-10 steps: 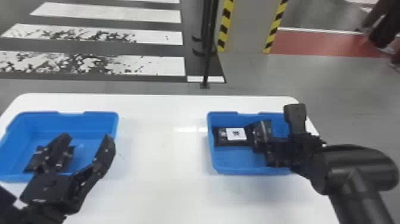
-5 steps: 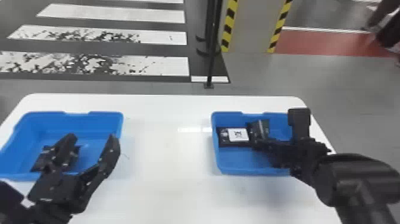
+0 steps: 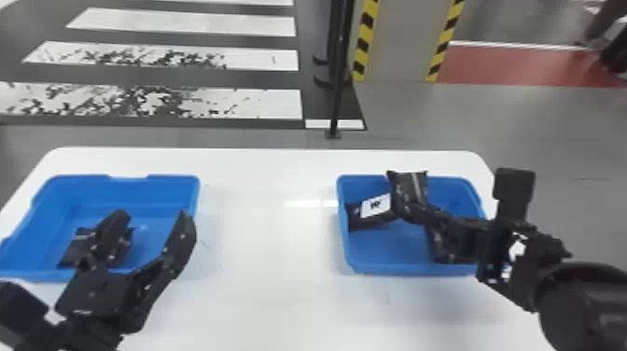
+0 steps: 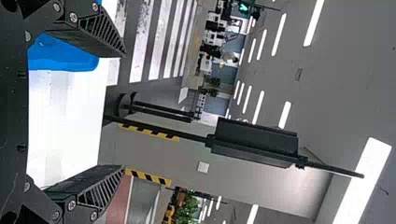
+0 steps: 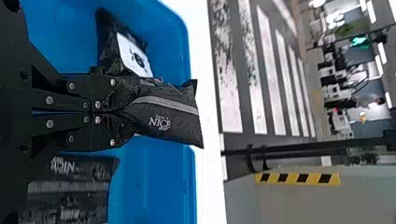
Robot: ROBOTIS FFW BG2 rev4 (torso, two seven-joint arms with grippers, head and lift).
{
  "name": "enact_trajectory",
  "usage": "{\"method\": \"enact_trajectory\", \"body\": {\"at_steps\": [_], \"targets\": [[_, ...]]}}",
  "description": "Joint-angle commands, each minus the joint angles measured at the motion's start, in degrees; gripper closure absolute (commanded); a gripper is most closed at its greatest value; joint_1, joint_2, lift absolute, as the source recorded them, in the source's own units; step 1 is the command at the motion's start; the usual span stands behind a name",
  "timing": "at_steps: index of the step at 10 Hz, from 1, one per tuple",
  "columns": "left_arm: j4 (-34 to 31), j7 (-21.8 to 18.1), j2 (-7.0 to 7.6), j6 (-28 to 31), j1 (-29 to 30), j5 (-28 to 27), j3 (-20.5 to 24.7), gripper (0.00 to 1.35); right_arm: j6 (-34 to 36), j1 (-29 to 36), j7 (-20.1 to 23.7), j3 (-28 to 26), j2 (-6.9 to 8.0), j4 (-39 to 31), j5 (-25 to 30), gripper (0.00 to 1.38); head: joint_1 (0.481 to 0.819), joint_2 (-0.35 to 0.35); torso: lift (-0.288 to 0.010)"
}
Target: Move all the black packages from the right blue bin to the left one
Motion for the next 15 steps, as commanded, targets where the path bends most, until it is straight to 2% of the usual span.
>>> {"method": "enact_trajectory", "body": {"at_steps": [1, 2, 3, 6, 8, 9, 10, 13, 15], "targets": [[-0.01, 0.00, -0.04, -1.95, 0.00, -0.05, -0.12, 0.19, -0.15, 1.17, 5.63, -2.37, -0.09, -1.80, -7.00, 1.16, 0.695, -0.072, -0.140], [0.13, 0.00, -0.04, -3.36, -0.42, -0.05, -0.69, 0.19, -0.99, 1.45, 9.59, -2.25, -0.44, -2.37, -12.03, 1.16, 0.695, -0.048, -0.140], [-0.01, 0.00, 0.13, -4.06, -0.84, 0.18, -1.37, 0.19, -1.13, 2.01, 11.61, -1.57, -0.71, -4.90, -14.20, 1.16, 0.695, -0.020, -0.140], [-0.01, -0.62, 0.48, -4.06, -1.97, 5.32, -2.86, 0.19, -1.27, -0.52, 18.03, 5.52, -2.64, -1.66, -22.89, 1.16, 0.695, 0.055, -0.140], [-0.01, -3.25, 0.48, 0.30, -3.09, 15.49, -3.43, 0.19, -6.19, -6.42, 25.67, 12.49, -4.48, 6.92, -26.08, 1.16, 0.695, 0.113, -0.140], [-0.01, -4.40, 0.57, 1.84, -3.66, 21.77, -4.46, 0.19, -6.47, -7.27, 26.90, 14.54, -4.84, 7.06, -26.43, 1.16, 0.695, 0.122, -0.140], [-0.15, -5.54, 0.66, 3.95, -4.78, 24.74, -4.91, 0.19, -6.47, -7.41, 27.08, 16.37, -4.84, 6.92, -27.57, 1.16, 0.695, 0.134, -0.140], [-0.15, -7.03, 1.10, 7.61, -6.19, 23.71, -6.17, 0.20, -6.19, -9.10, 26.99, 23.80, -5.19, 8.04, -30.88, 1.16, 0.695, 0.159, -0.140], [-0.15, -7.03, 1.19, 7.47, -6.33, 22.00, -5.83, 0.19, -5.63, -9.66, 26.73, 25.40, -5.19, 8.04, -31.34, 1.16, 0.695, 0.182, -0.140]]}}
